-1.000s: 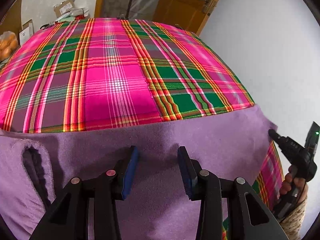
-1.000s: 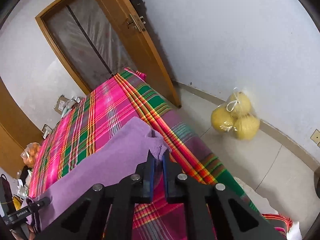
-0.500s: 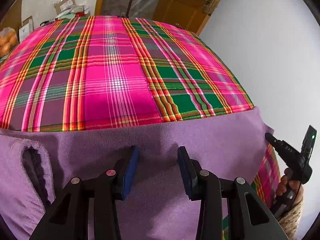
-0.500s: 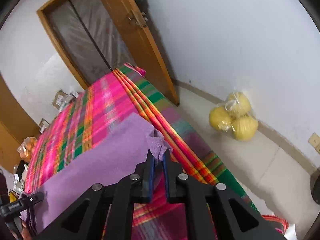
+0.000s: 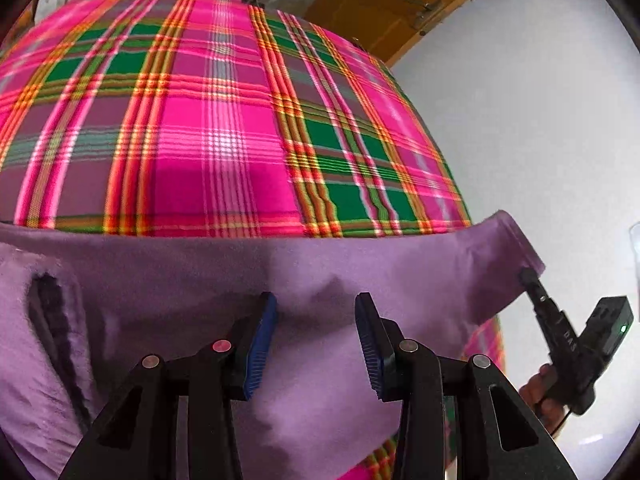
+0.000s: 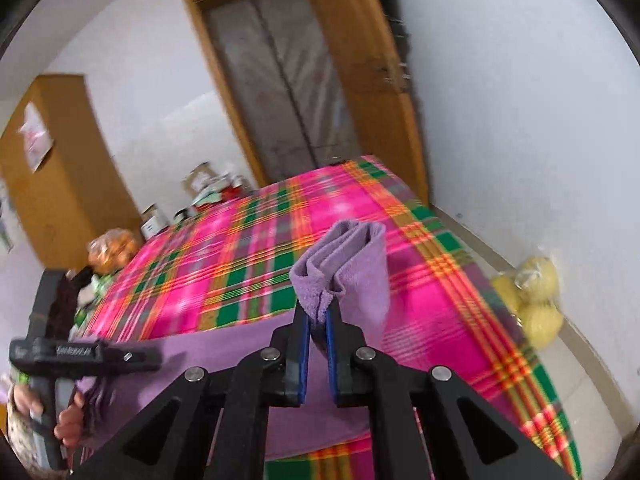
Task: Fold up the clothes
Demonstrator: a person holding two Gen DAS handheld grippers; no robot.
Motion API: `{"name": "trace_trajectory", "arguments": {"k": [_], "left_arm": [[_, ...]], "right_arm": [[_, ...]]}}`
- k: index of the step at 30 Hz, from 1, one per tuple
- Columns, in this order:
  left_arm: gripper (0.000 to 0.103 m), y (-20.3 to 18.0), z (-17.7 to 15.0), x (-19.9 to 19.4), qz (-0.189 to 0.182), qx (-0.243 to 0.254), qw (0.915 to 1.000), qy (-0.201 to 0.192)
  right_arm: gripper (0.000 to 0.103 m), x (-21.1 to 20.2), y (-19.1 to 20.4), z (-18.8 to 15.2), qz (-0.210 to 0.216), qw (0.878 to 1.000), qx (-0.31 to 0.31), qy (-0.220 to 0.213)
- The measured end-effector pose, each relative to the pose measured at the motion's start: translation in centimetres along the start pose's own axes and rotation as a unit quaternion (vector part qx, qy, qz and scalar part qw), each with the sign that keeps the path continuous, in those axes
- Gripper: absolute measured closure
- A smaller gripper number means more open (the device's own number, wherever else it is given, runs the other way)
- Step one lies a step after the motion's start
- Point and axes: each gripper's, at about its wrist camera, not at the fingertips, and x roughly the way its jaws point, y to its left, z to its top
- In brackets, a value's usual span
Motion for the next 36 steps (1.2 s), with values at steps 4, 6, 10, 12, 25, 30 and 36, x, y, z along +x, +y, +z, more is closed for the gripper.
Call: {"name": "trace_trajectory", "arguments": {"k": [4,6,10,12,25,30,36], "left_arm": [[0.061,-0.1,0.0,-0.3,-0.025,-0.008,0.9996,0.002],[0.061,0.0,0.1,-0.4,-0.039,-0.017,0.9991,0.004],[0.061,0.0,0.4,-0.5,-0.078,-0.035,0.9963,0.006],[0.06,-0.3,0.6,-0.7,-0.093,-0.037,0.995,0.002],[0.047,-0.1,1.0,-0.1,-0.178,-0.091,0.9798,0.013],[0.047,0.5,1.0,-0.3,-0.18,-0.107,0.9777,0.017],[0.049,0.7,0.8,-0.4,-0.168,-0.1,0.9803,0.028]], "right_arm": [[0.095,0.4,2.9,-1.0,0.032,0.999,-0.034,0.015],[0.095,0.8,4.1,-1.4,0.044,0.998,-0.046,0.023],[0.095,1.4,5.9,-2.6,0.07,0.995,-0.058,0.042],[0.095,1.6,6.8,-3.2,0.083,0.993,-0.064,0.051],[0.095,2.2,10.8,-5.5,0.145,0.981,-0.097,0.089],[0.095,2.3,12.5,-6.0,0.164,0.976,-0.107,0.096],[0.095,2.6,13.6,-6.4,0.174,0.973,-0.109,0.101]]}}
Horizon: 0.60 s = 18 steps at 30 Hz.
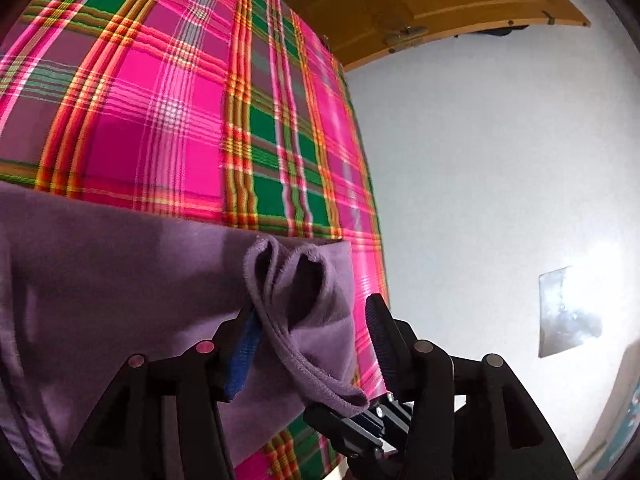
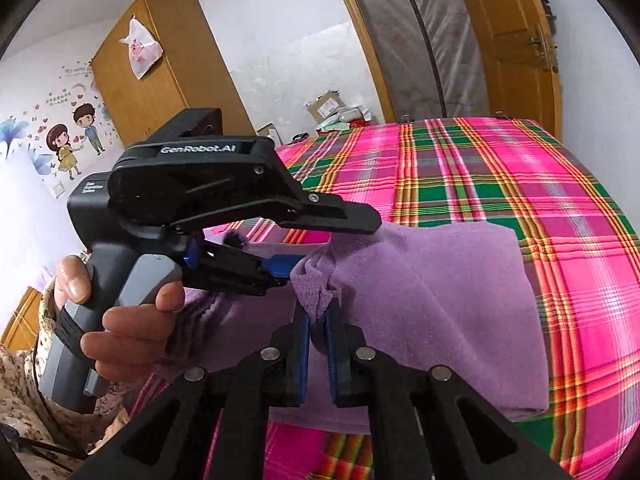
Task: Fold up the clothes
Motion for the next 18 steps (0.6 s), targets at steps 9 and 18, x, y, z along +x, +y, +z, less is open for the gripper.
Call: {"name": "trace_trajectory", "arguments": {"k": [9,18], "left_arm": [[0.065,0.1,0.2,-1.8,0.017,0.013,0.9996,-0.02],[0.065,1.8,-0.5,-3.3,0.047,0.002,0.9984,-0.03]], "right_arm": [[0.095,0.6,1.8,0.4,0.023,1.0,-0.007,0.0],[0.095,2.5,3.5,-0.1,0.049,0.998,-0.018,0.032]]}}
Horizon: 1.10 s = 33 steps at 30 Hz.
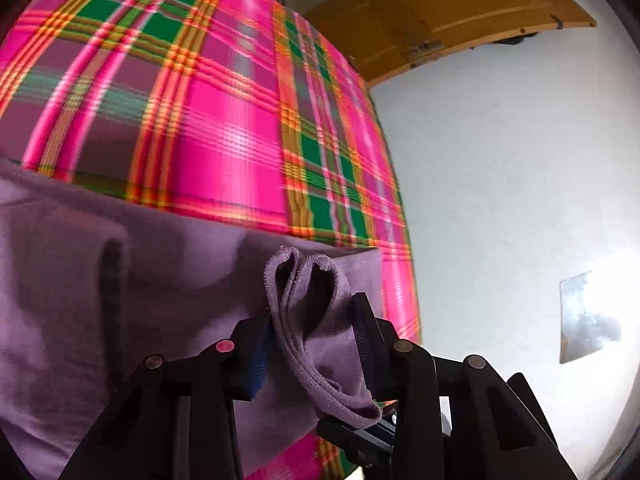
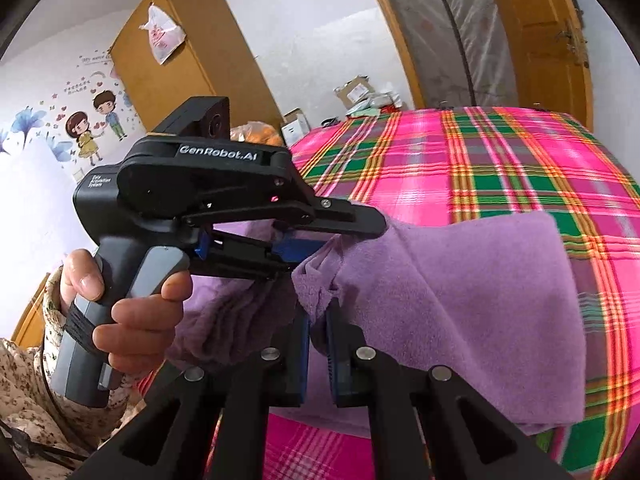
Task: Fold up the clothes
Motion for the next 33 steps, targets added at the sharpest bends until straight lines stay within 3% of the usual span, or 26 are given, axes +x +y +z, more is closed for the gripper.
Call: {"name": "trace_trajectory", "arguments": {"k": [9,13,17,21,24,27,31,33], "left_arm": [[0.065,1.9,-0.3,-1.1,0.021,-0.019,0.9995,-0.011],[0.065,2.2,-0.2,-1.3,0.033,-0.027,0.9989,-0.019],[0.065,2.8,0.0,-2.9,0.043,-0.033,0.9979,-0.037],[0.065,2.3,1.0,-3.2,0.061,-0.032,0.9952,-0.069],[0.065,2.1,0.9,-4.0,0.063,-0.027,0.9944,-0.08],[0.065,0.9,0.6,-4.2,0.064,-0.01,0.9942,-0.086],[0.065,-1.4,0.4,-3.3,0.049,0.034,0.995,-0.079],[0.065,-2.3,0.1,-2.5,0.047,0.051,0.9953,-0.068]], "right_arm": [[0.092,2.2,0.1,-0.4,0.006,0.999,0.007,0.032],[0.073,2.0,0.6,-0.4,0.018,0.999,-0.012,0.038],[0.071,0.7,1.3,-0.3,0.036,0.998,-0.042,0.03],[0.071,-1.7,-0.9,0.4,0.005,1.0,-0.026,-0.009],[0.071,-2.8,-4.7,0.9,-0.083,0.996,0.03,-0.028],[0.071,-3.5,-7.8,1.1,-0.127,0.989,0.071,-0.038],[0.071,-2.8,-9.8,1.1,-0.189,0.979,0.08,-0.02],[0.071,-2.2,-10.7,0.8,-0.2,0.976,0.09,-0.007]]}}
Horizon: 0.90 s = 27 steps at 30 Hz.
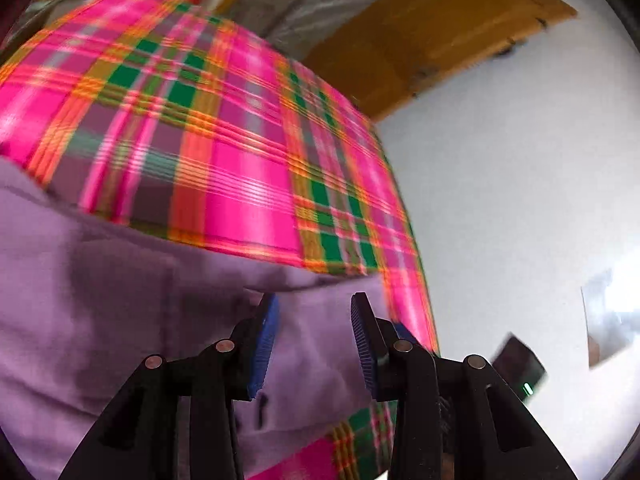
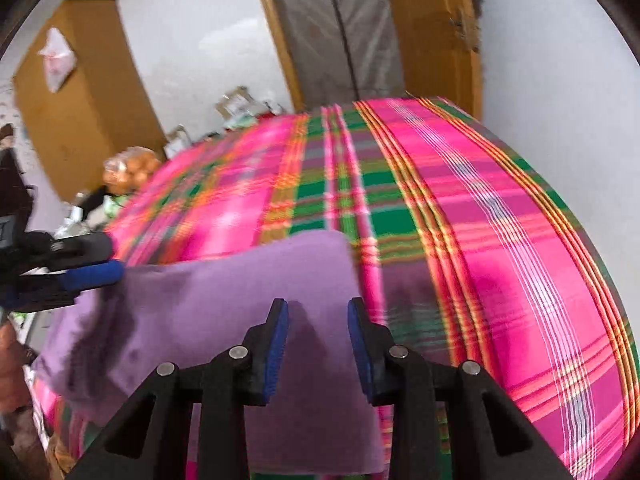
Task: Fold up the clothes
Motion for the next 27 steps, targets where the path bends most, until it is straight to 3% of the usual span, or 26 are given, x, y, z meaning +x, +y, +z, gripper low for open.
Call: {"name": "trace_trajectory", "arguments": {"k": [4,11,15,19,22,27], "left_arm": [[0.065,-0.7,-0.6,1.2,0.017,0.022,0.9995,0.015],[0.065,0.7,-1.7,1.6,0.081,0.027,0.9958,0.034],[0.065,1.6,-1.7,1.9,0.081,0.013,0.9959,0.039],[0.065,1.7,-1.3,1.9,0.084,0.006,0.9956,0.042],[0.065,1.6,-1.2,2.1,0.086,0.003,0.9954,0.043],[0.065,1.6,-1.4,1.9,0.087,0.0,0.9953,0.043]], "right_arm": [[0.068,1.3,-1.2,0.0,-0.009,1.0,0.015,0.021],[0.067,1.4,-1.7,0.2,-0.003,1.0,0.011,0.028],[0.067,-0.1,-0.7,0.0,-0.02,1.0,-0.011,-0.011],[0.067,-2.0,2.4,-0.7,0.036,0.996,-0.068,-0.042],[0.068,-1.3,5.0,-1.9,0.057,0.991,-0.12,-0.021],[0.071,-0.1,7.7,-4.1,0.09,0.984,-0.154,0.021]]}}
